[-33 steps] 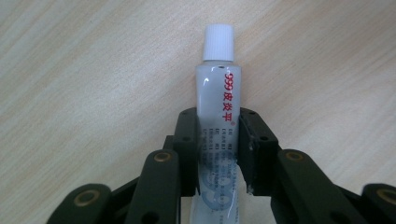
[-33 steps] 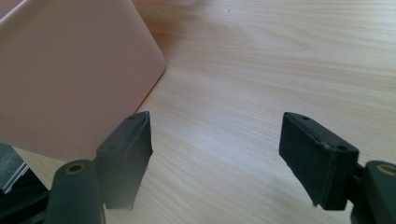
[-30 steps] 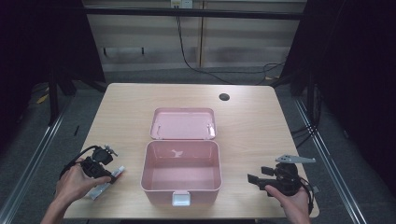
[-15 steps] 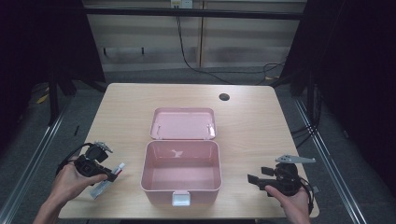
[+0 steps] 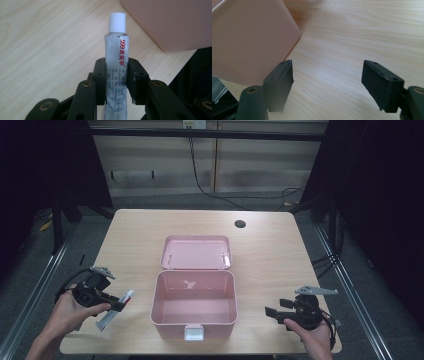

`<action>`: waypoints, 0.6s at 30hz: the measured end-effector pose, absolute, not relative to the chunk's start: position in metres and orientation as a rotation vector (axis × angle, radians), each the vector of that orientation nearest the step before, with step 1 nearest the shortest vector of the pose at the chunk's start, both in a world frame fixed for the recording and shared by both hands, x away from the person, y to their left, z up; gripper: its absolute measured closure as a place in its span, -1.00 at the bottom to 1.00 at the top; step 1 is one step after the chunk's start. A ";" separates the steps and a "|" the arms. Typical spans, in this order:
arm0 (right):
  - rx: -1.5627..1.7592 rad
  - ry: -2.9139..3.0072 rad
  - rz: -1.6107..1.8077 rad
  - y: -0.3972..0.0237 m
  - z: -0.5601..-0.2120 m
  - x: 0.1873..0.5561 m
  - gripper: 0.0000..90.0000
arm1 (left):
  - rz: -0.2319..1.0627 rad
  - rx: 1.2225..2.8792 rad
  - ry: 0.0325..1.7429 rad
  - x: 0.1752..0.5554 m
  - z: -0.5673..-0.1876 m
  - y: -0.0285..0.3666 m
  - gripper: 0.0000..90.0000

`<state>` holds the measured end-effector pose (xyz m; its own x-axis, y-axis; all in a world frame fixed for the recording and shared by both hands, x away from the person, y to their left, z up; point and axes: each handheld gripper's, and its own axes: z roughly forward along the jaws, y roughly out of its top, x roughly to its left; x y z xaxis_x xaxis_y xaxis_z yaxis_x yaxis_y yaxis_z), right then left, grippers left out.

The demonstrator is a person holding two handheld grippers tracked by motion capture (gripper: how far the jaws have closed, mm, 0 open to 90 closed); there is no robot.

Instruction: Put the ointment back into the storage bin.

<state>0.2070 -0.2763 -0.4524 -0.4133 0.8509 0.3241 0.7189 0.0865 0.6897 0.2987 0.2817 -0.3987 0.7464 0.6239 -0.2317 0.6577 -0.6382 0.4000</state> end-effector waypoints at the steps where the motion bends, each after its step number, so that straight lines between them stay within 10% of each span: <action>1: 1.602 2.192 1.233 -0.276 -0.452 0.207 -0.43 | -0.104 2.474 0.966 0.299 -0.396 0.281 0.57; 18: 1.597 2.194 1.235 -0.276 -0.452 0.207 -0.43 | -0.077 2.548 0.862 0.295 -0.367 0.266 0.57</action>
<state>0.2067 -0.2762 -0.4524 -0.4171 0.8491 0.3242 0.7175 0.0887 0.6908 0.2946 0.2663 -0.3667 0.8035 0.5639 -0.1909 0.5887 -0.7052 0.3951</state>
